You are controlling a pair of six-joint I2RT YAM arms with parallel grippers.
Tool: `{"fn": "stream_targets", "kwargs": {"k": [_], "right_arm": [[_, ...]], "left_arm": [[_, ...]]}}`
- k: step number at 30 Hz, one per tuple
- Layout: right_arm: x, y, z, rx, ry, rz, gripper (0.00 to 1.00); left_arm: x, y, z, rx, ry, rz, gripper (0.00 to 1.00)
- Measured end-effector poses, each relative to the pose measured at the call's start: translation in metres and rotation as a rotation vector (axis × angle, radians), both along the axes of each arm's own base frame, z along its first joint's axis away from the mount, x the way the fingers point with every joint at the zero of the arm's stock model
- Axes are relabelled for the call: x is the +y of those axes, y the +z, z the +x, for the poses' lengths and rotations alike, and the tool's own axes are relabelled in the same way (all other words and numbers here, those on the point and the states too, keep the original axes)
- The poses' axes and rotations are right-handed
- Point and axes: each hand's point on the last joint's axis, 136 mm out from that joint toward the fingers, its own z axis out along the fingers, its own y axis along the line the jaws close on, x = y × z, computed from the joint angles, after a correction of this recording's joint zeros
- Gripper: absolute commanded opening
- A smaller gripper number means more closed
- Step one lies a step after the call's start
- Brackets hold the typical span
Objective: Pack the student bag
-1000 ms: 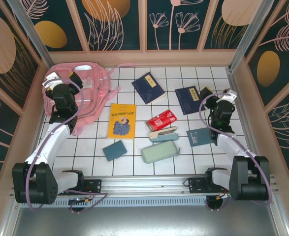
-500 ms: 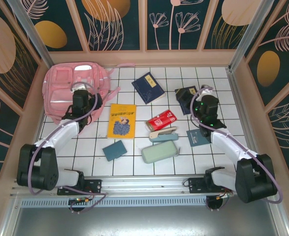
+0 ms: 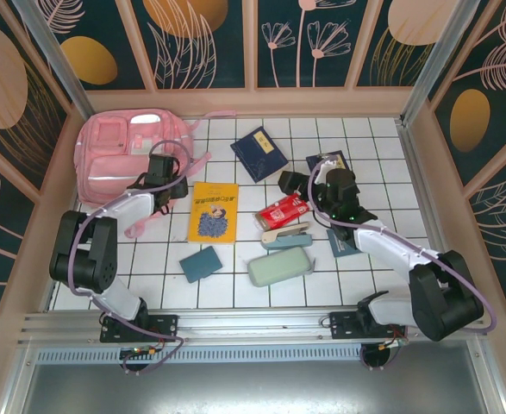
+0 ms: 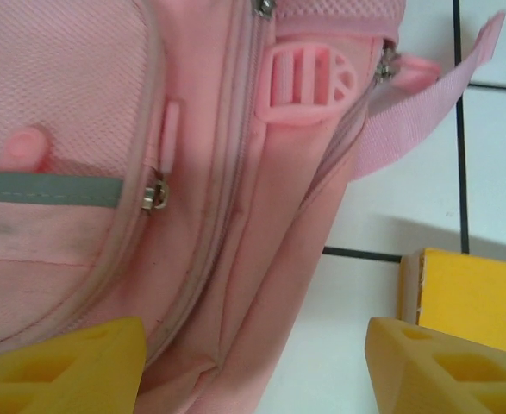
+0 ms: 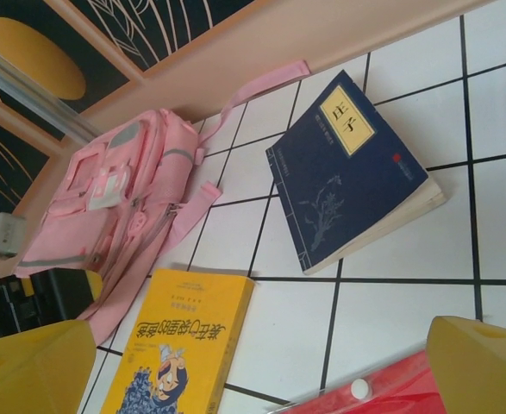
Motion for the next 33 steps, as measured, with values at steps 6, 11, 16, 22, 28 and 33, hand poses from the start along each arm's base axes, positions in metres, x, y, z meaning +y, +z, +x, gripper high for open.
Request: {"fn": "stream_targets", "kwargs": {"k": [6,11,16,22,28,33], "right_arm": [[0.004,0.007,0.001,-0.012,0.007,0.006,0.99],[0.004,0.006,0.001,-0.008,0.007,0.004,0.99],[0.005,0.005,0.0,-0.005,0.01,0.002,0.99],[0.006,0.005,-0.001,-0.006,0.013,0.002,0.99],[0.007,0.005,-0.001,-0.006,0.016,0.002,0.99],[0.007,0.006,-0.001,-0.007,0.017,0.003,0.99]], "left_arm": [[-0.003,-0.023,0.007,0.098,-0.045,0.095,0.68],[-0.003,-0.035,0.014,0.161,-0.076,0.2,0.59],[0.003,-0.052,0.021,0.215,-0.082,0.346,0.3],[0.006,-0.045,0.022,0.213,-0.064,0.372,0.0],[-0.015,-0.035,0.018,0.2,-0.084,0.328,0.0],[-0.047,-0.007,0.017,0.157,-0.118,0.245,0.0]]}}
